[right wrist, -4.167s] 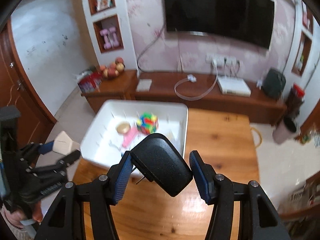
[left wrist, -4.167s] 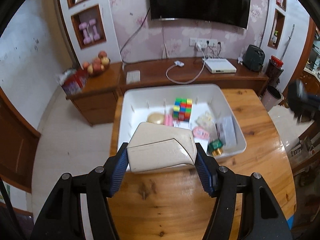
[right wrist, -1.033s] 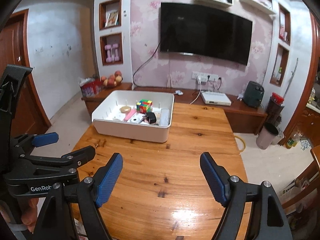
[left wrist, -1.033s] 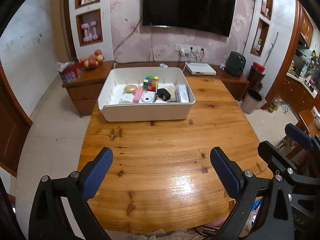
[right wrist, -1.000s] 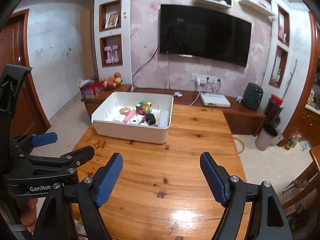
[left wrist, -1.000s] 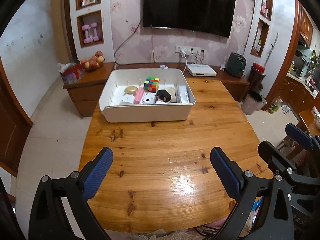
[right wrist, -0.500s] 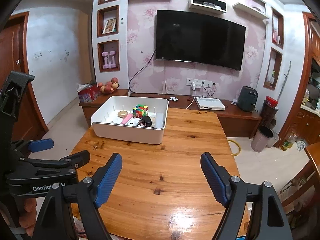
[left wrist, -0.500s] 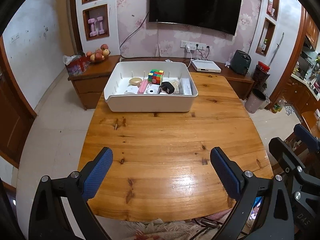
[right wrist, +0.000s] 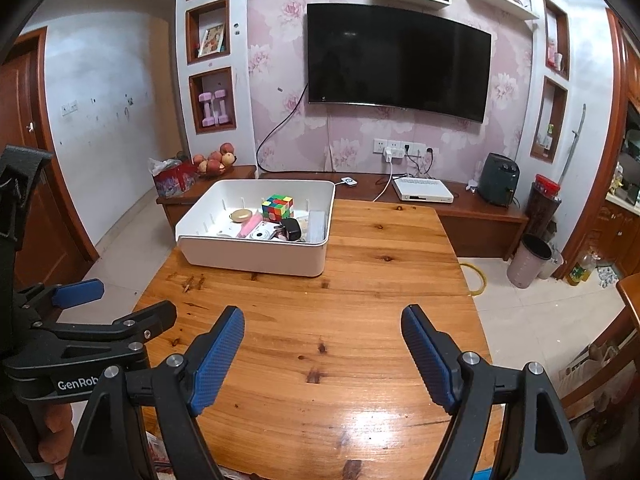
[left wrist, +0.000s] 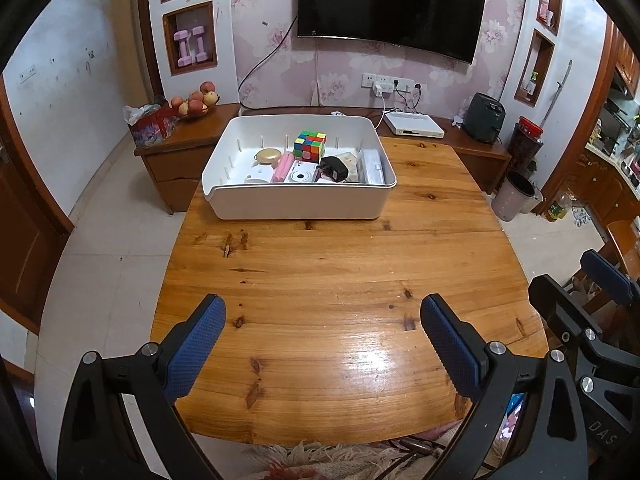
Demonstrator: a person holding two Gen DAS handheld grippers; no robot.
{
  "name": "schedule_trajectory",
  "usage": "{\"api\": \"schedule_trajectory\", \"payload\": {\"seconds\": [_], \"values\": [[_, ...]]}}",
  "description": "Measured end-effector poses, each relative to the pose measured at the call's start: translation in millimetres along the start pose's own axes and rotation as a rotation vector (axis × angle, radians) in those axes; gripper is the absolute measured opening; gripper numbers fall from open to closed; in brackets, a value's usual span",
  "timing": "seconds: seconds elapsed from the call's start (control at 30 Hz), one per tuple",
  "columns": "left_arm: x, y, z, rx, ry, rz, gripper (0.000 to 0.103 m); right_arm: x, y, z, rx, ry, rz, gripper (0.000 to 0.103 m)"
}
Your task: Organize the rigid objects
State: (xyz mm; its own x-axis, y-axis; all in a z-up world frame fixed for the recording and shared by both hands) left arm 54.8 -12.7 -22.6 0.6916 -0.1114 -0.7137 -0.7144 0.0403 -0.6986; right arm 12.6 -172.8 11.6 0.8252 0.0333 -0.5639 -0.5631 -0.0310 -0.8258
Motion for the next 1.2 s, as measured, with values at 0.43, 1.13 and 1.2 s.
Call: {"api": "schedule_trajectory", "payload": {"seconds": [0.43, 1.13, 1.2], "values": [[16.0, 1.9, 3.6, -0.011, 0.007, 0.05, 0.098, 14.8, 1.9, -2.3, 0.0, -0.004, 0.04, 0.081], [26.6, 5.9, 8.3, -0.02, 0.01, 0.084, 0.098, 28.5, 9.9, 0.6, 0.005, -0.013, 0.077, 0.081], [26.5, 6.0, 8.2, -0.02, 0.01, 0.085, 0.098, 28.9, 10.3, 0.7, 0.004, -0.014, 0.077, 0.081]]}}
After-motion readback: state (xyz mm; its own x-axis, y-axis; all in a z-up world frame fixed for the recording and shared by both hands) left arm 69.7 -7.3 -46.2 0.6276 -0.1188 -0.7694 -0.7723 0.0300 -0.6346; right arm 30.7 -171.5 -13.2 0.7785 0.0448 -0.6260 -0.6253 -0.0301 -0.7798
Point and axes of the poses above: each gripper's, at about its wrist camera, not at the fingertips, and x roughly the way its jaws point, z to its left, y to its underside, the point moved 8 cm from there along x, roughly the way its jaws point, and after that the axes turned 6 degrees about -z, right-handed, at the moved point
